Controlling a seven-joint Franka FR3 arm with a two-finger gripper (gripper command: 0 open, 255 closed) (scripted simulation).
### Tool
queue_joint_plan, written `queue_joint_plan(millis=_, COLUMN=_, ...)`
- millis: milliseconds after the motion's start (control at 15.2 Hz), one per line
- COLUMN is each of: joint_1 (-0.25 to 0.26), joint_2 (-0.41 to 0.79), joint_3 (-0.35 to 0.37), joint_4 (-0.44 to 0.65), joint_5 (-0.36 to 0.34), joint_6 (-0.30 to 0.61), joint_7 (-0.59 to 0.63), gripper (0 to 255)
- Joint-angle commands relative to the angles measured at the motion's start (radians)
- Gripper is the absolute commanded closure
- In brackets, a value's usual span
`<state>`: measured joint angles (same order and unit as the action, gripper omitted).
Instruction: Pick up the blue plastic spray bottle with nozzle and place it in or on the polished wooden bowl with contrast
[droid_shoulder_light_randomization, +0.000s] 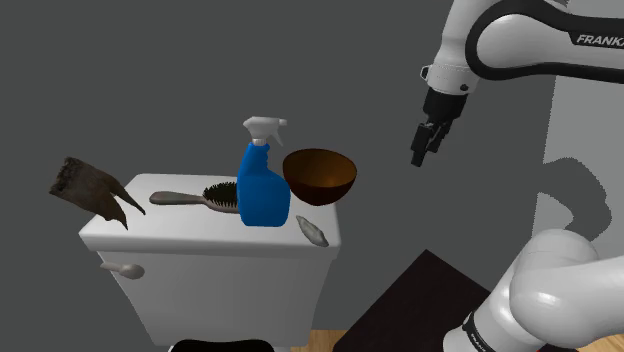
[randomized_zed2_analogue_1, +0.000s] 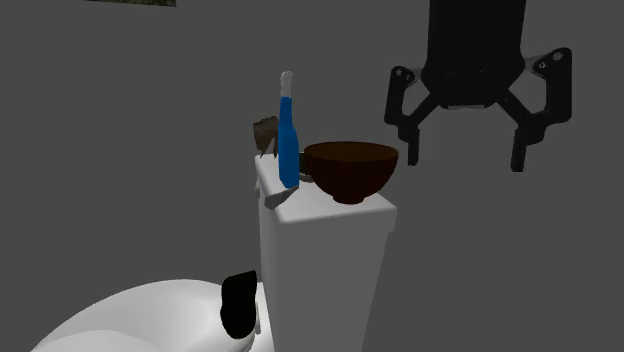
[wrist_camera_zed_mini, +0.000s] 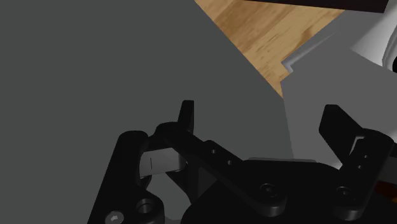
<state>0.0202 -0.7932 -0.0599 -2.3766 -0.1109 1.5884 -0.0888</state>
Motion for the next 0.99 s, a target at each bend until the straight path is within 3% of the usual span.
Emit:
queue_joint_plan(millis=0, joint_1=0.000, joint_2=0.000, joint_3=0.000, joint_4=0.000, joint_5=0.000, joint_6=0.000, joint_7=0.000, gripper=0)
queue_joint_plan(millis=924, joint_1=0.224, joint_2=0.203, joint_3=0.059, joint_4=0.035, joint_5=0.167, joint_6=0.354, joint_7=-0.165, gripper=0)
